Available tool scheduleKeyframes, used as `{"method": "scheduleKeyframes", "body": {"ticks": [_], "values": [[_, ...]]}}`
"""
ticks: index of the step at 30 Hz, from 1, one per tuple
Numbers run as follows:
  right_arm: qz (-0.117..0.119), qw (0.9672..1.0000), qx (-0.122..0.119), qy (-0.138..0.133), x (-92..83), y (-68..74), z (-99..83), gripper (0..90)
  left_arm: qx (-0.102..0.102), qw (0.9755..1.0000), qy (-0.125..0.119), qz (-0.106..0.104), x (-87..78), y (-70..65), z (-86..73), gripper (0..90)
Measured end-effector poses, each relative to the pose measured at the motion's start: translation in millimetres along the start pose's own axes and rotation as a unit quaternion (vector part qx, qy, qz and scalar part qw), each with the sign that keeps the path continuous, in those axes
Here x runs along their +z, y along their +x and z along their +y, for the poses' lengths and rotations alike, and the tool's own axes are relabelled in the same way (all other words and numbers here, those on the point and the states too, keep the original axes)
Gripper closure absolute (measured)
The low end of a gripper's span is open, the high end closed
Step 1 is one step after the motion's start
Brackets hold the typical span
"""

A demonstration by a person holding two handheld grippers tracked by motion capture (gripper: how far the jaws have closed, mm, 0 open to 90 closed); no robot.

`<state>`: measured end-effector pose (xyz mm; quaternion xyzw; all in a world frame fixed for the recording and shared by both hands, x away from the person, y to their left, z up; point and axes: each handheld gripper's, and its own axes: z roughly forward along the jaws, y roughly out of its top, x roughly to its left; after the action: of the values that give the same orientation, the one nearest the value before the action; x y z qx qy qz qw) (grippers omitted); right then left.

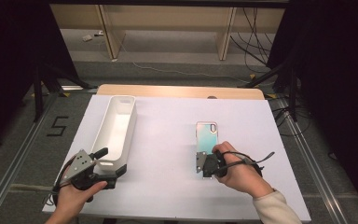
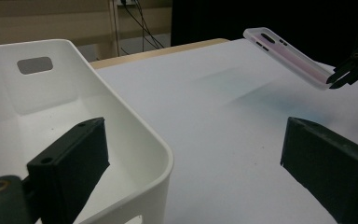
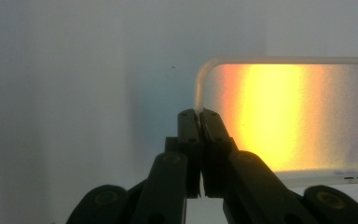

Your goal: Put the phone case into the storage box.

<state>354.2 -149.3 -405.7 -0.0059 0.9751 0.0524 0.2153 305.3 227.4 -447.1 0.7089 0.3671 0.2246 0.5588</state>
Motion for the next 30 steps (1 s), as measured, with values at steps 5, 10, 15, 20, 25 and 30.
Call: {"method": "scheduleKeyframes", "body": {"ticks": [5, 10, 15, 20, 25, 30], "values": [[0.000, 1.0000, -0.007, -0.001, -0.9, 1.4, 6.5, 88.8, 0.001, 1.0000, -0.001, 0.000, 0.0, -1.1, -0.1, 6.6], [-0.002, 0.9999, -0.011, -0.006, -0.2, 3.6, 12.9, 88.8, 0.002, 1.0000, -0.001, 0.001, -0.6, -1.9, 0.2, 6.6], [-0.004, 0.9999, -0.014, -0.008, -1.7, 5.6, 20.1, 88.8, 0.005, 1.0000, 0.000, 0.001, -1.1, -2.1, 0.5, 6.6], [-0.010, 0.9996, -0.022, -0.012, -3.3, 5.1, 25.2, 88.8, 0.005, 1.0000, -0.001, 0.001, -1.2, -2.2, 0.6, 6.6], [-0.008, 0.9996, -0.022, -0.013, -3.2, 6.3, 29.8, 88.8, 0.006, 1.0000, 0.000, 0.000, -0.9, -2.1, 0.5, 6.7], [-0.011, 0.9996, -0.020, -0.013, -2.8, 7.6, 32.9, 88.8, 0.005, 1.0000, 0.000, 0.001, -0.8, -2.6, 0.7, 6.8]]}}
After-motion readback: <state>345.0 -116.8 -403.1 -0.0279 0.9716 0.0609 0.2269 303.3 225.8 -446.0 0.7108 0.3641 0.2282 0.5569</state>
